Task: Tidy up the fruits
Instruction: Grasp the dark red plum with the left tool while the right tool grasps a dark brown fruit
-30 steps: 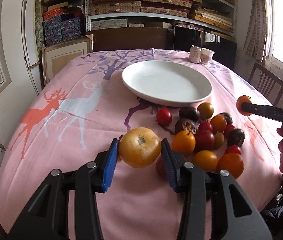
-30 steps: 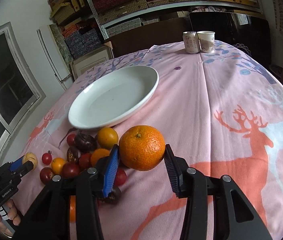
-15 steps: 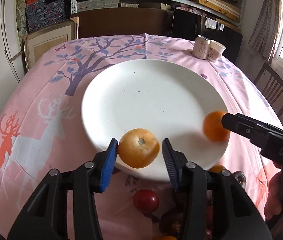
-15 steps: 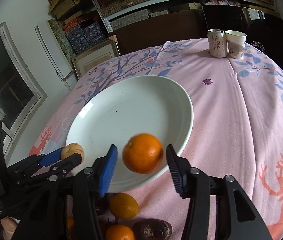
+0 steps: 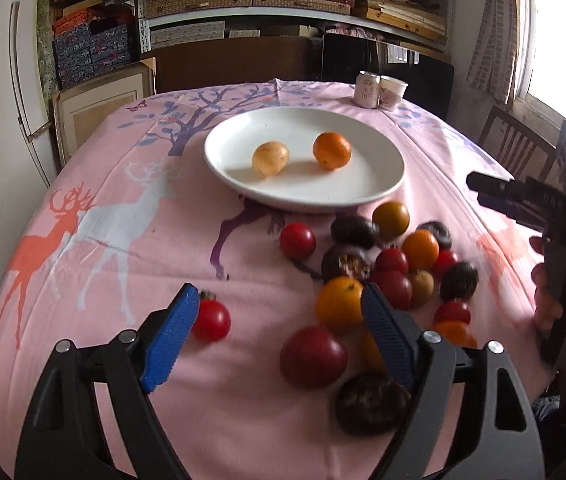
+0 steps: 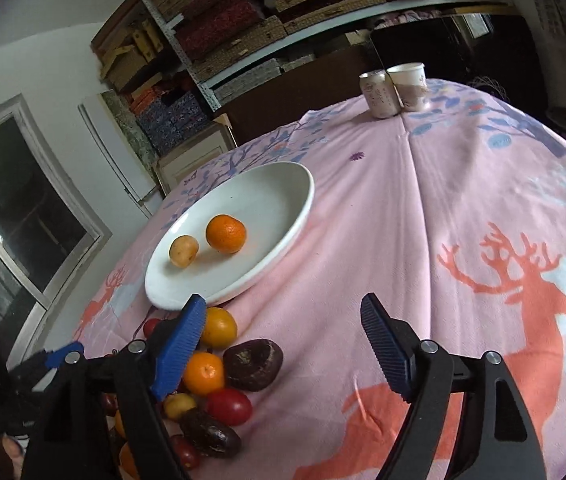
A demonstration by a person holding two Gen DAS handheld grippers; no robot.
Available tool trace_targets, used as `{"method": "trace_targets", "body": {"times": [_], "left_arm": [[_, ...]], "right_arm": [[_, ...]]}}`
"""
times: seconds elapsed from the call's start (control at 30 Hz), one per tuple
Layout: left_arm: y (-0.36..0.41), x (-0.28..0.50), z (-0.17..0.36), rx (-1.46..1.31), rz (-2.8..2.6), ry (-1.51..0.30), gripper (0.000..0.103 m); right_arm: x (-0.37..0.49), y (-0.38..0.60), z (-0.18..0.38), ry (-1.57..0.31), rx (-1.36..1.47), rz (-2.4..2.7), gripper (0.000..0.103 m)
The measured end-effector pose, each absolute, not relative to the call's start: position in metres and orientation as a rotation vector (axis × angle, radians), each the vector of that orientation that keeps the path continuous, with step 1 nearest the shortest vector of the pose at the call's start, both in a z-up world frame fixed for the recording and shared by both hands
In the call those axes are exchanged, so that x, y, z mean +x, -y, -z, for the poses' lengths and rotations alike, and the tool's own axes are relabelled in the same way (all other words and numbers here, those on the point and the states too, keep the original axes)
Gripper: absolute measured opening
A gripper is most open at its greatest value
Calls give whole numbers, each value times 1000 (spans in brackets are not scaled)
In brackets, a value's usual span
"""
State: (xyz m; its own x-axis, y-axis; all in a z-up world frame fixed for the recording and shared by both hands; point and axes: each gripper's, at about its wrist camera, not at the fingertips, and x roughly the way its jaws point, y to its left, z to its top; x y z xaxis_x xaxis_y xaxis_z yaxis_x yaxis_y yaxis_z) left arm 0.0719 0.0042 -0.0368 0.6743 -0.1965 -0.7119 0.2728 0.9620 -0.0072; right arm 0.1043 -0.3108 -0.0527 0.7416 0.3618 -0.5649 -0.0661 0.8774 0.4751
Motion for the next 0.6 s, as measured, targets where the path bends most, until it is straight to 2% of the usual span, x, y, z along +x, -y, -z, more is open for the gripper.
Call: {"method": "trace_targets", "body": {"times": [0.1, 0.17, 0.23, 0.37, 0.43, 0.6], "left_arm": [[-8, 53, 49, 126, 262, -811, 81], [-6, 47, 58, 151, 262, -825, 75], [-2, 47, 65, 154, 277, -849, 64], [5, 57, 68, 154, 286, -843, 54], [11, 63, 72, 151, 315, -861, 40], [17, 55, 72, 181, 301, -825, 39]], "right_arm": [[104, 310, 55, -713, 439, -228, 80], [101, 303, 53, -707, 392, -228, 80], [99, 299, 51, -701, 369, -232, 80], [95, 304, 53, -710, 396, -240, 80], [93, 304, 54, -720, 393, -250, 80], [83, 288, 55, -754, 304, -305, 80]]}}
